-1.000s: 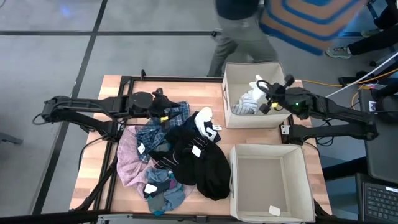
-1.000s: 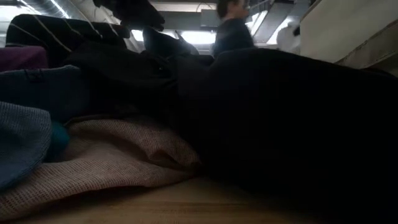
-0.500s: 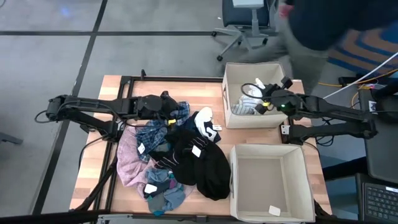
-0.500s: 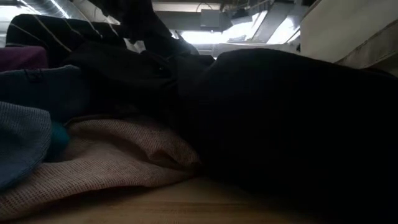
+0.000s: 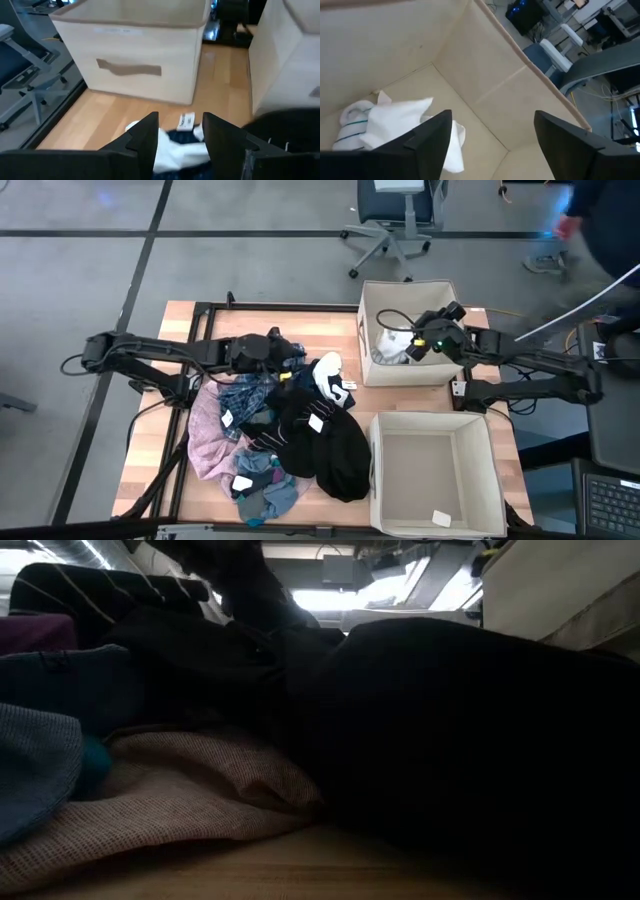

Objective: Sort clothes
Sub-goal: Put the white long sock into the top laundry organizer

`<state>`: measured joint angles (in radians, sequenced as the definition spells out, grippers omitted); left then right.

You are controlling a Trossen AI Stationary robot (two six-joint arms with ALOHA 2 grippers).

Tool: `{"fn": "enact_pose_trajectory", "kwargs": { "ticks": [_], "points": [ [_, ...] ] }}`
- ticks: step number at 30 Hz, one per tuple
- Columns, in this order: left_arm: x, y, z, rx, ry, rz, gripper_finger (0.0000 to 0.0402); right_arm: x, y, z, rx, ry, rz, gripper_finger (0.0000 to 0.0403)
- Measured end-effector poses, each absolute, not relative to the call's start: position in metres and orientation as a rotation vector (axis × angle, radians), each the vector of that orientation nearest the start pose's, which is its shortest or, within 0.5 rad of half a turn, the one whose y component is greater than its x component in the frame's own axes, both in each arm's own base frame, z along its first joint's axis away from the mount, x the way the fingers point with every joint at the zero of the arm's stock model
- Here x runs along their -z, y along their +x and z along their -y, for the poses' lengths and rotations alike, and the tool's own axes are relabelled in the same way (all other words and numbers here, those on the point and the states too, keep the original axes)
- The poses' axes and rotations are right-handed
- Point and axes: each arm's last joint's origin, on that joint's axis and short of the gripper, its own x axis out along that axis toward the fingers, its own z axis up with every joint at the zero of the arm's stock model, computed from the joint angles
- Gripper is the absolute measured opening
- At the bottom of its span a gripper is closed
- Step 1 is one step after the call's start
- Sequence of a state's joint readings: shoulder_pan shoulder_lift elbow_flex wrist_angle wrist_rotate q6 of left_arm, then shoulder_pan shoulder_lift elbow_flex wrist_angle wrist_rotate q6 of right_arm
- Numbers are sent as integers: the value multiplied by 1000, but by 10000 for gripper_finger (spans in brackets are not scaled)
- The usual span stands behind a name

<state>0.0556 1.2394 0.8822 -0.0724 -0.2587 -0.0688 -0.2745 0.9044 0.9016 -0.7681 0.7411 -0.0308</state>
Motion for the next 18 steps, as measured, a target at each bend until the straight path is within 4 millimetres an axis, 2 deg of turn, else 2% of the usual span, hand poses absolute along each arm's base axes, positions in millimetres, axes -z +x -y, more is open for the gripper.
{"fn": "enact_pose_trajectory", "kwargs": {
  "ticks": [4, 8, 13, 18],
  "points": [
    [-272, 287, -29, -348, -58, -393, 143, -314, 147, 62, 953, -203, -752, 289],
    [-262, 311, -37, -369, -63, -447, 143, -320, 139, 59, 953, -189, -705, 289],
    [-264, 350, -49, -380, -49, -627, 143, -322, 135, 57, 925, -175, -690, 289],
    [-252, 384, -70, -405, -70, -827, 143, -322, 135, 57, 888, -162, -690, 289]
  ]
}}
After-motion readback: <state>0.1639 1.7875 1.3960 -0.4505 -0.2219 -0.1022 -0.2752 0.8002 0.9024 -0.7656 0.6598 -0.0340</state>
